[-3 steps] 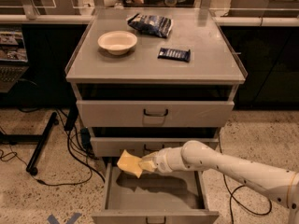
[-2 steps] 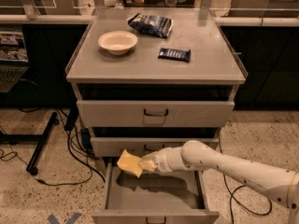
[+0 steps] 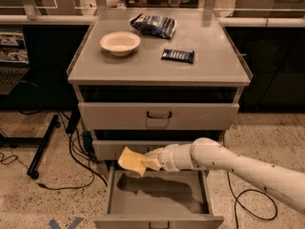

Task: Pick sponge from bottom drawer and place on counter

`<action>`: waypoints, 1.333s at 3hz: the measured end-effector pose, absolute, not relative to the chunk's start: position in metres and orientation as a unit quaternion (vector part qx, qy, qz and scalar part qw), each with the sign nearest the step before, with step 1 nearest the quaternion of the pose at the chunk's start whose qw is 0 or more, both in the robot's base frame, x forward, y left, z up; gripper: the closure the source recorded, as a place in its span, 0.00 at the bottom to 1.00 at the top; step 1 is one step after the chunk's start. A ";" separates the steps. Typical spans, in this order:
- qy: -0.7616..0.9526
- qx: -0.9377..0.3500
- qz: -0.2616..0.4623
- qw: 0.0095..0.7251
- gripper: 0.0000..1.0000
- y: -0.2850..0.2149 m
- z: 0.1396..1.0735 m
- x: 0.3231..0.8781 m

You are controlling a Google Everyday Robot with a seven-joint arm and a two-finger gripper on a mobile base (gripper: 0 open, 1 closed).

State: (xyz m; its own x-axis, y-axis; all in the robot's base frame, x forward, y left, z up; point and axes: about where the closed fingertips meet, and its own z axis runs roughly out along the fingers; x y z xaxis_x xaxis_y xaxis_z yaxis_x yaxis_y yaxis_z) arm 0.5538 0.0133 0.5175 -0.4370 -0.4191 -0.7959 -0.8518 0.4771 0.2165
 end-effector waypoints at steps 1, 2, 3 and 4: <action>0.764 -0.440 0.280 0.381 1.00 0.018 0.595 0.540; 0.735 -0.478 0.236 0.419 1.00 0.024 0.691 0.522; 0.723 -0.493 0.204 0.440 1.00 0.026 0.744 0.516; 0.725 -0.478 0.184 0.460 1.00 0.019 0.783 0.532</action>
Offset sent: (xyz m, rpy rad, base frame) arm -0.0459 0.0103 0.2446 -0.1121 -0.3666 0.0839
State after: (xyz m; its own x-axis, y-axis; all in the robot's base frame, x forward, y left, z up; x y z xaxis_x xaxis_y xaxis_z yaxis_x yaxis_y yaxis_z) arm 0.5320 0.0188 0.7829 -0.1188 -0.5235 -0.8437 -0.8628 0.4749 -0.1731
